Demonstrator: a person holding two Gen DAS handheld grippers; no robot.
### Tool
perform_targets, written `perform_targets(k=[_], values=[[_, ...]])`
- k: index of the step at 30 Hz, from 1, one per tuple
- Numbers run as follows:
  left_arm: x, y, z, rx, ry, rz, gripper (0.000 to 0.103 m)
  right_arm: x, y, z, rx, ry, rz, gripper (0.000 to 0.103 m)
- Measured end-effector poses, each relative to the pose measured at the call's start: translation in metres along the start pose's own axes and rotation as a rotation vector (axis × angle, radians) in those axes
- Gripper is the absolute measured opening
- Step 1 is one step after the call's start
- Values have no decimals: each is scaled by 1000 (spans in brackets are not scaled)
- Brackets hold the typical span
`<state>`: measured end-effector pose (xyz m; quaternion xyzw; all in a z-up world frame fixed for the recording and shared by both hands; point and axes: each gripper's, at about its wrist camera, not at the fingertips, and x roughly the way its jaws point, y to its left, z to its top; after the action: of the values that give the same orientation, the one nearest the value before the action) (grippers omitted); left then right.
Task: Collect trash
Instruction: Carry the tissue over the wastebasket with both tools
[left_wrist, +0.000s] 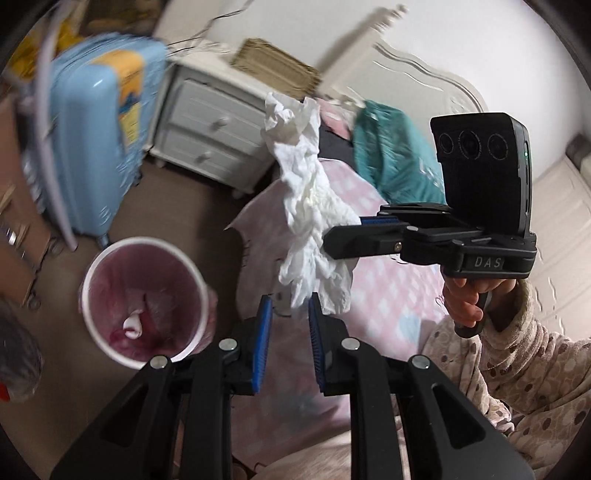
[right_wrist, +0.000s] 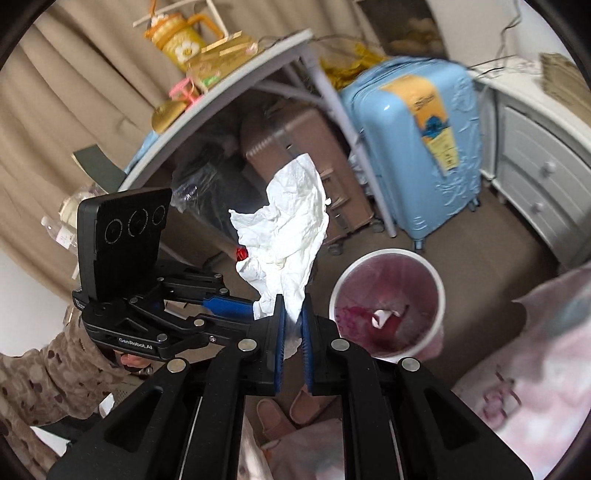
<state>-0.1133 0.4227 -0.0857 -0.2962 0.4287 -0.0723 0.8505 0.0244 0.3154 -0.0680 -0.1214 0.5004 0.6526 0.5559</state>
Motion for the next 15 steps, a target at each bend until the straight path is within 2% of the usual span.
perform_targets(k=[3, 15], values=[[-1, 28, -7, -53, -7, -5, 19, 15, -1, 3, -4, 21, 1, 8], [35, 76, -12, -113, 37, -33, 19, 69, -37, 8, 70, 97, -8, 8]])
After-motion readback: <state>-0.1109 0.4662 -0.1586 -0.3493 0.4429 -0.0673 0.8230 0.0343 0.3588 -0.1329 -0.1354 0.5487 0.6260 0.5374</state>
